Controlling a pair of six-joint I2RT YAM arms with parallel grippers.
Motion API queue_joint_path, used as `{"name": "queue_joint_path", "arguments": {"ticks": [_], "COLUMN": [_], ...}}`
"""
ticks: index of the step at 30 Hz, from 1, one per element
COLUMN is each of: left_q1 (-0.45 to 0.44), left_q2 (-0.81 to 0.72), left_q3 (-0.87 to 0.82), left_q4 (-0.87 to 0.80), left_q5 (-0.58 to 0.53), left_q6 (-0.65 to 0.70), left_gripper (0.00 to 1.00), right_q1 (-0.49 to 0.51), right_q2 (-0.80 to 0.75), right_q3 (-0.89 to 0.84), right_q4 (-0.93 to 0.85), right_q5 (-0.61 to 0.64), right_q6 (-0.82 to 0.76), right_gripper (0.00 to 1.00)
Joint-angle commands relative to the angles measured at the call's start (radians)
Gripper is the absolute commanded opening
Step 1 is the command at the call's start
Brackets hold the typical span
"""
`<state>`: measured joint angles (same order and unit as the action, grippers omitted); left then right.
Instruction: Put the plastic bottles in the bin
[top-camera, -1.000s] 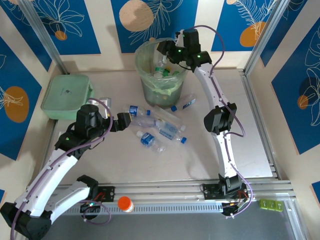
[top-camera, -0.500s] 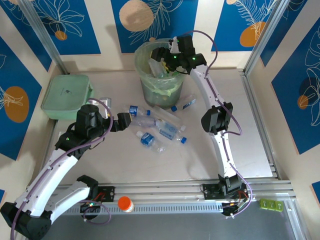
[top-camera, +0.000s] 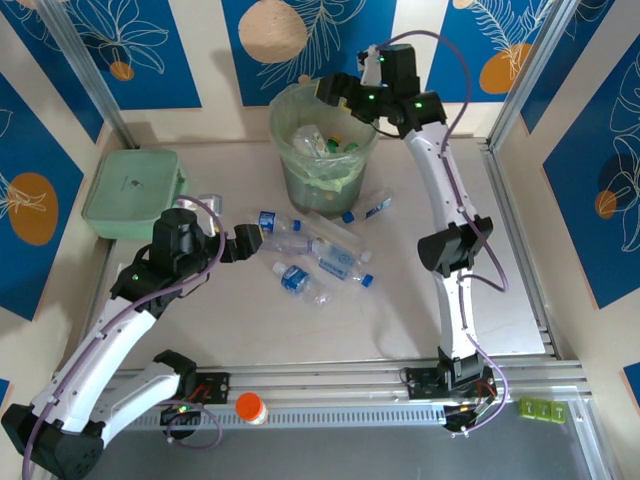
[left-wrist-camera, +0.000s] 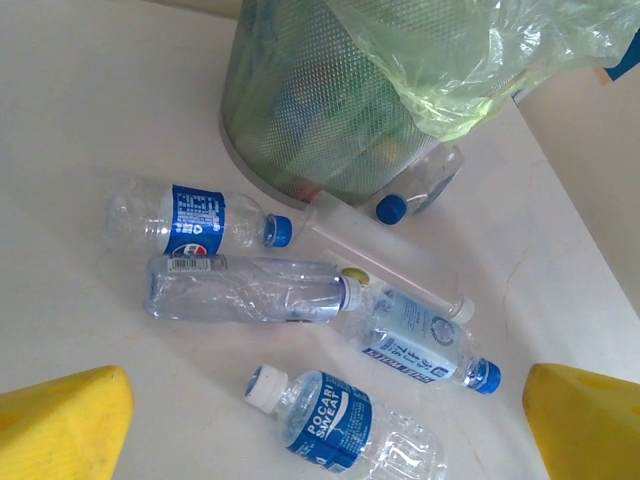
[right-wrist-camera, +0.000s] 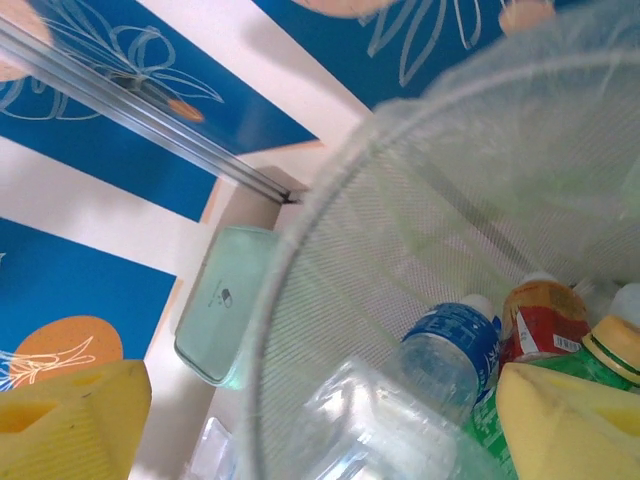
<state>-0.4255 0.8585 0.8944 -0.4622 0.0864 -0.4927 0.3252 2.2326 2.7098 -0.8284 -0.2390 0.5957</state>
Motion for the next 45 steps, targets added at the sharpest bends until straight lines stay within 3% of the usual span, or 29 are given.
{"name": "queue_joint_path", "arguments": {"ticks": [1, 4, 9, 13, 16, 20, 28, 32, 39, 45], "left_q1": [0.011, 0.011, 0.013, 0.013, 0.007, -0.059, -0.183, -0.215, -0.279, -0.31], "left_q2": [-0.004, -0.006, 0.068, 0.177, 0.206, 0.226, 0.354, 0.454, 0.632, 0.719], "left_q3": [0.028, 0.04, 0.057, 0.065, 0.002, -0.083, -0.101, -0.118, -0.051, -0.035], "left_q4": [-0.046, -0.092, -0.186, -0.26, -0.188, -0.073, 0.011, 0.123, 0.156, 0.197], "left_q5": [0.014, -0.029, -0.045, 0.015, 0.089, 0.038, -0.071, -0.056, -0.094, -0.104], "left_q6": [-0.046, -0.097, -0.26, -0.41, -0.514, -0.67, -0.9, -0.995, -1.044, -1.062], "left_gripper": [0.99, 0.99, 0.99, 1.0, 0.98, 0.95, 0.93, 0.94, 0.95, 0.95], "right_q1": [0.006, 0.056, 0.19, 0.177, 0.163, 0.161, 0.16, 0.157, 0.146, 0.083], "right_q2": [-0.129, -0.259, -0.629, -0.919, -1.08, -1.241, -1.481, -1.549, -1.576, -1.625], "right_q3": [0.006, -0.161, -0.721, -1.119, -1.309, -1.504, -1.754, -1.801, -1.819, -1.861], "right_q4": [-0.085, -0.108, 0.055, 0.204, 0.231, 0.204, 0.166, 0.161, 0.14, 0.164], "right_q5": [0.047, 0.124, 0.316, 0.343, 0.33, 0.347, 0.368, 0.382, 0.364, 0.256], "right_q6": [-0.087, -0.133, -0.193, -0.099, -0.061, -0.026, 0.03, 0.036, 0.049, 0.091], "right_gripper": [0.9, 0.86, 0.84, 0.82, 0.81, 0.81, 0.81, 0.81, 0.81, 0.81]}}
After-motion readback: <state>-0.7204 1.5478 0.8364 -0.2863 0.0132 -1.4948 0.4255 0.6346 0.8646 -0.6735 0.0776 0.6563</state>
